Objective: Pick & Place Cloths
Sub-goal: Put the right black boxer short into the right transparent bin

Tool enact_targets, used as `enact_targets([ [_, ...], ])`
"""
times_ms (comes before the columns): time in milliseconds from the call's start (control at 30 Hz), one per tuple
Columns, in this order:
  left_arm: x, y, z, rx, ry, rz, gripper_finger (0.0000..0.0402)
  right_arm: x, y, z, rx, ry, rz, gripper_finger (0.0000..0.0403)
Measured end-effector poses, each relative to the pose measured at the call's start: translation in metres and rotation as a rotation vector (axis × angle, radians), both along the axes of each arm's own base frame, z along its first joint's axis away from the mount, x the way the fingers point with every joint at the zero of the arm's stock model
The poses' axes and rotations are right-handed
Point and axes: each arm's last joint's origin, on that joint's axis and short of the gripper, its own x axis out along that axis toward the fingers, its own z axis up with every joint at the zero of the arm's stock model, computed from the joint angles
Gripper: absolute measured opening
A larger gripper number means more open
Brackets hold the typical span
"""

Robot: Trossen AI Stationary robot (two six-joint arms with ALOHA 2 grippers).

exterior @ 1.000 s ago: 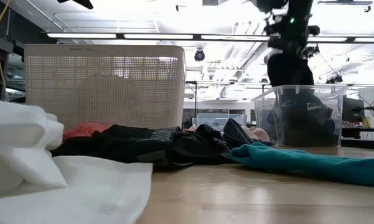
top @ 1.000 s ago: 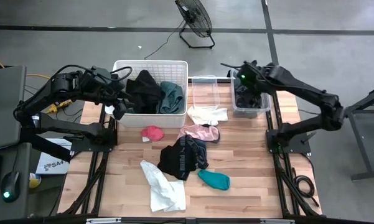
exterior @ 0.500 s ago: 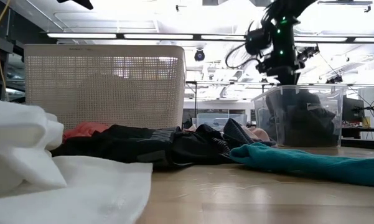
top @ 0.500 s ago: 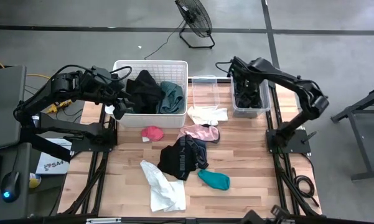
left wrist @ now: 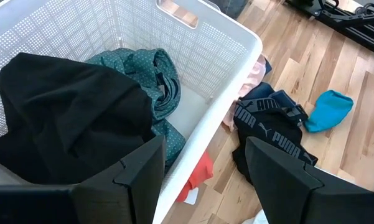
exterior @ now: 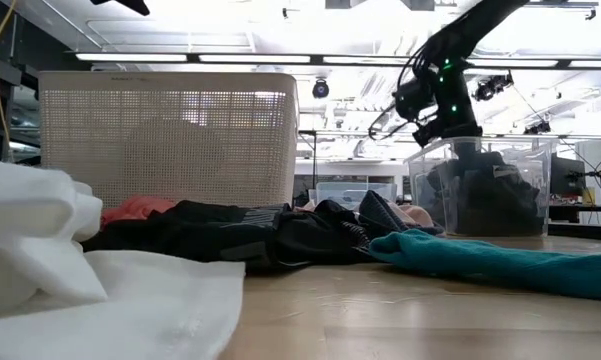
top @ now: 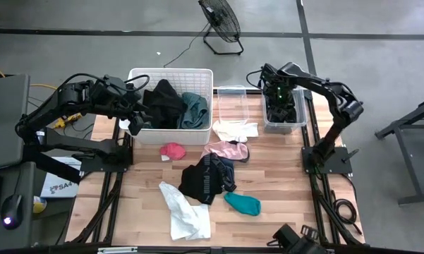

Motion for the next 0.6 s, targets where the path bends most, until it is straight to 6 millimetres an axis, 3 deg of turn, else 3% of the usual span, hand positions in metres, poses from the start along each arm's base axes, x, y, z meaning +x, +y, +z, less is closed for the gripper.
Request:
enact_targets([
  [267,0.000,0.000,0.000,0.000,0.001,0.000,0.0216,0.003,-0.001,-0.007,0.008,0.025,-0.043,0.0055],
  [467,0.000,0.000,0.000,-0.001,0.000,-0.001,0.0216,-0.001,0.006,0.005,-0.013,0.004,-0.103,0.0075],
  [600,0.000,0.000,0.000,-0.002,0.000,-0.003,0.0216,-0.004,0.012,0.018,-0.044,-0.059,-0.164,0.0111],
])
